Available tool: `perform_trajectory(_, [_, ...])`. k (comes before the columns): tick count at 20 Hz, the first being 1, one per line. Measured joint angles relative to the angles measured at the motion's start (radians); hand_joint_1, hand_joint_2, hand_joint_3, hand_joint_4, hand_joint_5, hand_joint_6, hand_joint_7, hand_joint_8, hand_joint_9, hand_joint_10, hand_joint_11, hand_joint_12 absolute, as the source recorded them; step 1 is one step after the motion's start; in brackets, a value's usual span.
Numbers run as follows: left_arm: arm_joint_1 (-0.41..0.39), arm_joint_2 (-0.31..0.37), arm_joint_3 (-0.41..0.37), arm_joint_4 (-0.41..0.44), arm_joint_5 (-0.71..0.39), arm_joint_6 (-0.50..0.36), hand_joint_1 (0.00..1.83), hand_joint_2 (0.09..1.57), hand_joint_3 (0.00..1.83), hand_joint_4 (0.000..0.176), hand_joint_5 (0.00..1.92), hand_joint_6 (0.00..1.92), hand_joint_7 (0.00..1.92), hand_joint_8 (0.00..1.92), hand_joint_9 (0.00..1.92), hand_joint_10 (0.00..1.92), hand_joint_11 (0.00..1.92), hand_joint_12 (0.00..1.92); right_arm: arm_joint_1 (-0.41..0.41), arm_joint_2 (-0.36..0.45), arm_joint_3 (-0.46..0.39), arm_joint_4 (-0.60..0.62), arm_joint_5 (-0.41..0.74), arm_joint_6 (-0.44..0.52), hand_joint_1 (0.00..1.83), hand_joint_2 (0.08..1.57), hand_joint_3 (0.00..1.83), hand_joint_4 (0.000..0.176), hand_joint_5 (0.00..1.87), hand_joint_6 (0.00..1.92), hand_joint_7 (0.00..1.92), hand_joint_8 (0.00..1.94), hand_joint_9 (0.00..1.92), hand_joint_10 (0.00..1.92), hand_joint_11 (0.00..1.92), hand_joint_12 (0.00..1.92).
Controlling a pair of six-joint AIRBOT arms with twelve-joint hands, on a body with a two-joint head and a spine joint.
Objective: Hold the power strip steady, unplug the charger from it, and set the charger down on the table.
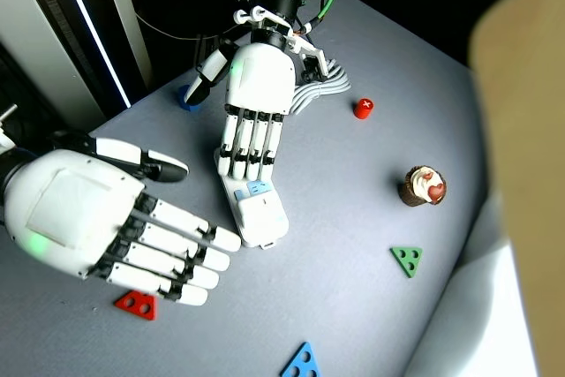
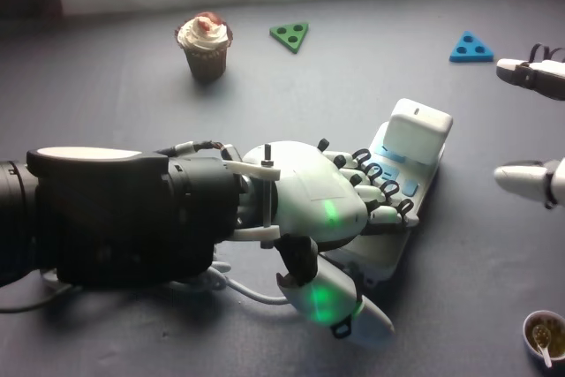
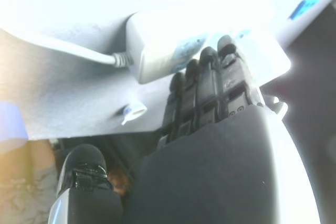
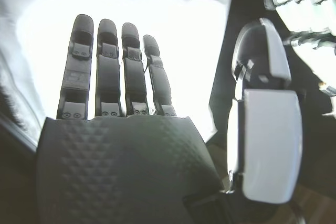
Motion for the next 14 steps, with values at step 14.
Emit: perform_trajectory(14, [0.036, 0.001, -0.014, -0.019, 0.004, 0.000, 0.00, 1.07, 0.00, 0.000, 0.06, 0.00, 0.07, 0.00, 0.07, 0.00, 0.02, 0.14, 0.151, -0.156, 0.032, 0.208, -0.093, -0.097, 0.80, 1.08, 0.00, 0.000, 0.37, 0.01, 0.43, 0.01, 0.42, 0.01, 0.15, 0.61])
